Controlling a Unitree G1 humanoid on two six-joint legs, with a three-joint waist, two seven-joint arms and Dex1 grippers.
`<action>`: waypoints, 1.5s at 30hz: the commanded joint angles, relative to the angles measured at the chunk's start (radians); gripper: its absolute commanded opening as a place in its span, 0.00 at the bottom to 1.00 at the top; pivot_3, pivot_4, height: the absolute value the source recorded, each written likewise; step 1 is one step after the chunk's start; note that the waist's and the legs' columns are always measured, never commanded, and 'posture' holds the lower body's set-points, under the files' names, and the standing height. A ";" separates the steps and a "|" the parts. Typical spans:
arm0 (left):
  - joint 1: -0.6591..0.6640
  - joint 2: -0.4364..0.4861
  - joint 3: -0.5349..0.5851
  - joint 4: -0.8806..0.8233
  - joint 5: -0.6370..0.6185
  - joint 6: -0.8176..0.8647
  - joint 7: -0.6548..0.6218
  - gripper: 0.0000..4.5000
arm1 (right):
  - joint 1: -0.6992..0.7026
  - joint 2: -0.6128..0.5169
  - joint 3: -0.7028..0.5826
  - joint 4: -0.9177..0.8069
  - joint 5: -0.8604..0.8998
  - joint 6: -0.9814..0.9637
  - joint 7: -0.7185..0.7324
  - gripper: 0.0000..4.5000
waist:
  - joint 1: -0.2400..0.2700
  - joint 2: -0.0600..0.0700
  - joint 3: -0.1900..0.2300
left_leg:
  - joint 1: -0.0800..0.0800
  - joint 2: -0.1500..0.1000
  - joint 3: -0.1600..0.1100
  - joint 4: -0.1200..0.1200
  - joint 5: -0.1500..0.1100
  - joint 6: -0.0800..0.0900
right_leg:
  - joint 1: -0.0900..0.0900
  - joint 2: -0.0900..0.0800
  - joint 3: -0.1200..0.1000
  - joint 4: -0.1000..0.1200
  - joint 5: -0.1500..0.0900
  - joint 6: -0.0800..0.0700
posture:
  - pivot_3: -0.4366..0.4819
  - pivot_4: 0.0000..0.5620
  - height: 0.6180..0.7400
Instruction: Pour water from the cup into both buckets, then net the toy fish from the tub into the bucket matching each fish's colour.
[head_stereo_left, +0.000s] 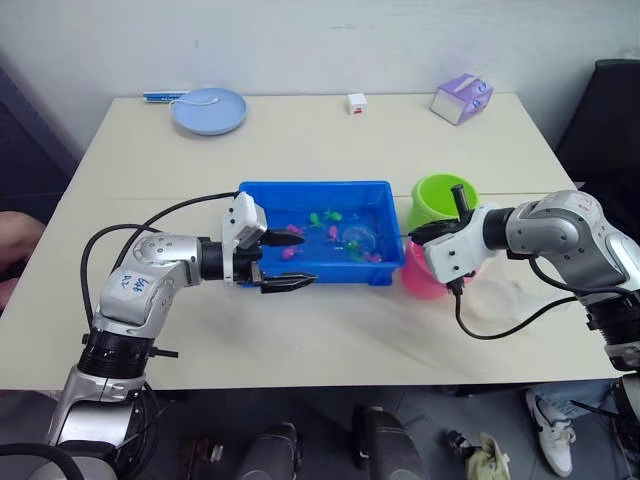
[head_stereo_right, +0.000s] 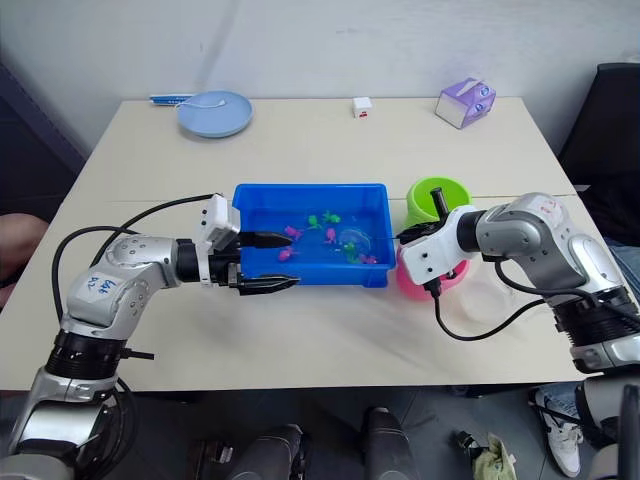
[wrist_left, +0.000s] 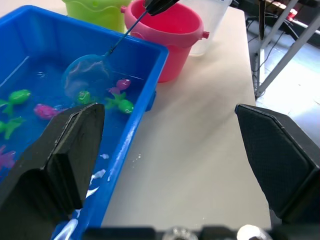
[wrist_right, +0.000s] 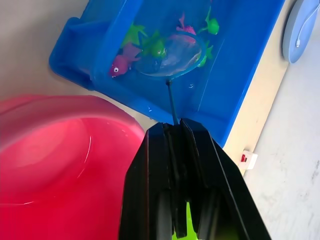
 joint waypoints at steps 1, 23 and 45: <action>0.013 0.009 0.003 -0.052 -0.021 0.000 -0.015 1.00 | 0.011 -0.022 -0.058 -0.067 0.047 0.043 0.014 0.17 | 0.001 0.000 0.000 | 0.000 0.000 0.000 0.000 0.000 0.000 | 0.000 0.000 0.000 0.000 0.000 0.000 | 0.48 0.27 1.00; 0.024 -0.002 -0.016 -0.072 -0.012 -0.015 -0.004 1.00 | -0.012 -0.065 -0.078 -0.042 0.096 0.002 0.084 0.17 | 0.002 0.000 0.000 | 0.000 0.000 0.000 0.000 0.000 0.000 | 0.000 0.000 0.002 0.000 0.000 0.000 | 0.48 0.27 1.00; 0.046 0.013 -0.012 -0.087 -0.011 -0.013 0.001 1.00 | 0.103 -0.063 -0.118 -0.161 0.119 0.237 0.077 0.17 | 0.004 0.000 0.000 | 0.000 0.000 -0.001 0.000 0.000 0.000 | 0.001 0.000 0.003 0.000 0.000 0.000 | 0.48 0.27 1.00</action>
